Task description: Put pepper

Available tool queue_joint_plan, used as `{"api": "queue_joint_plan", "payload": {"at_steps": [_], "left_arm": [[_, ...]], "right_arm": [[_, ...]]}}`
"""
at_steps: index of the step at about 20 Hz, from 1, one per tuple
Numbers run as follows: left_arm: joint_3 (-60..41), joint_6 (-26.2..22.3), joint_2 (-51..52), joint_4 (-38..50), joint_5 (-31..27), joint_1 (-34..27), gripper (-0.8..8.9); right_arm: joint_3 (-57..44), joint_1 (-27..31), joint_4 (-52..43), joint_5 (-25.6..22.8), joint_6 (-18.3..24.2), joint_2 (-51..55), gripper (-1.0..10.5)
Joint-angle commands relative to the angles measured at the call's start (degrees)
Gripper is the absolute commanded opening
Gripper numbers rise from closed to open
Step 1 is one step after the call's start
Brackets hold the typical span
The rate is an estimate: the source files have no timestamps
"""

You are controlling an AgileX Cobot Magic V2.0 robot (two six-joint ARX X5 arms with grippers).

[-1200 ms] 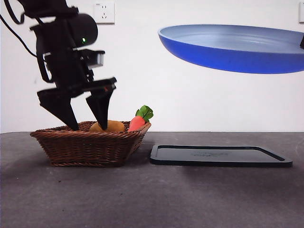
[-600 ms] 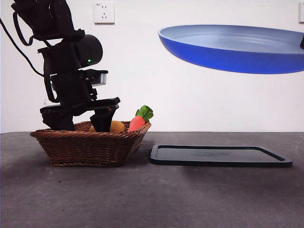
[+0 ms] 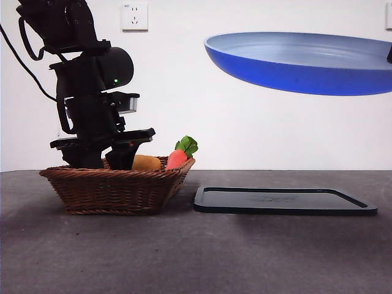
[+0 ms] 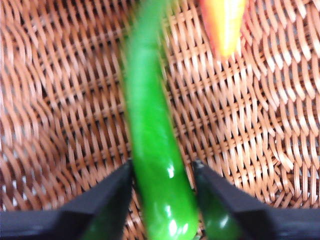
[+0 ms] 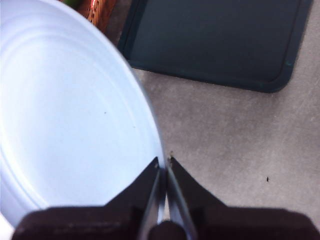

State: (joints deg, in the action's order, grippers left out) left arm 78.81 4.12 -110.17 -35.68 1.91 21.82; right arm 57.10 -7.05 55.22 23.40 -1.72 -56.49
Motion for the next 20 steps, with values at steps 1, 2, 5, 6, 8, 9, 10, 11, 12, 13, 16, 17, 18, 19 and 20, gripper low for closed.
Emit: {"api": "queue_joint_plan", "payload": {"at_steps": [1, 2, 5, 6, 8, 9, 10, 11, 12, 13, 16, 17, 18, 19, 20], "left_arm": [[1.1, 0.8, -1.5, -0.1, 0.0, 0.3, 1.37], [1.1, 0.9, -1.5, 0.1, 0.0, 0.3, 1.21], [1.1, 1.5, -1.5, 0.1, -0.3, 0.1, 1.12], [1.2, 2.3, -1.5, 0.3, -0.3, -0.2, 1.12], [1.2, 3.4, -1.1, 0.1, -0.3, -0.7, 1.12], [1.2, 3.5, -0.7, 0.1, -0.3, -1.0, 1.12], [1.2, 3.5, -0.2, 0.0, -0.3, -1.1, 1.12], [1.2, 3.5, 0.4, 0.0, -0.3, -1.4, 1.12], [1.2, 3.5, 1.1, -0.1, -0.3, -1.5, 1.12], [1.2, 3.5, 1.9, -0.1, -0.2, -1.6, 1.12], [1.2, 3.5, 5.0, -0.4, 0.0, -1.7, 1.12], [1.2, 3.4, 6.1, -0.5, 0.1, -1.6, 1.12], [1.2, 3.4, 7.4, -0.8, 0.4, -1.6, 1.12], [1.2, 3.4, 8.7, -1.0, 1.5, -1.6, 1.12], [1.2, 3.4, 10.2, -1.5, 3.4, -1.6, 1.12]], "right_arm": [[1.2, 0.0, -0.8, 0.3, 0.3, -0.4, 0.0], [1.2, 0.0, -0.8, 0.3, 0.3, -0.4, 0.0], [1.2, 0.0, -0.8, 0.3, 0.3, -0.4, 0.0], [1.2, 0.0, -0.8, 0.3, 0.3, -0.4, 0.0], [1.2, 0.0, -0.8, 0.3, 0.3, -0.4, 0.0], [1.2, 0.0, -0.8, 0.3, 0.3, -0.4, 0.0], [1.2, 0.0, -0.8, 0.3, 0.3, -0.4, 0.0], [1.2, 0.0, -0.8, 0.3, 0.3, -0.4, 0.0], [1.2, 0.0, -0.8, 0.3, 0.4, -0.4, 0.0], [1.2, 0.0, -0.8, 0.3, 0.6, -0.4, 0.0], [1.2, 0.0, -1.6, 0.3, 0.7, -1.0, 0.0], [1.2, 0.0, -1.9, 0.2, 0.6, -1.4, 0.0], [1.2, 0.0, -2.4, 0.2, 0.1, -2.2, 0.0], [1.2, 0.0, -2.8, 0.2, -0.2, -3.1, 0.0], [1.2, 0.0, -3.4, 0.2, -0.6, -4.7, 0.0]]}}
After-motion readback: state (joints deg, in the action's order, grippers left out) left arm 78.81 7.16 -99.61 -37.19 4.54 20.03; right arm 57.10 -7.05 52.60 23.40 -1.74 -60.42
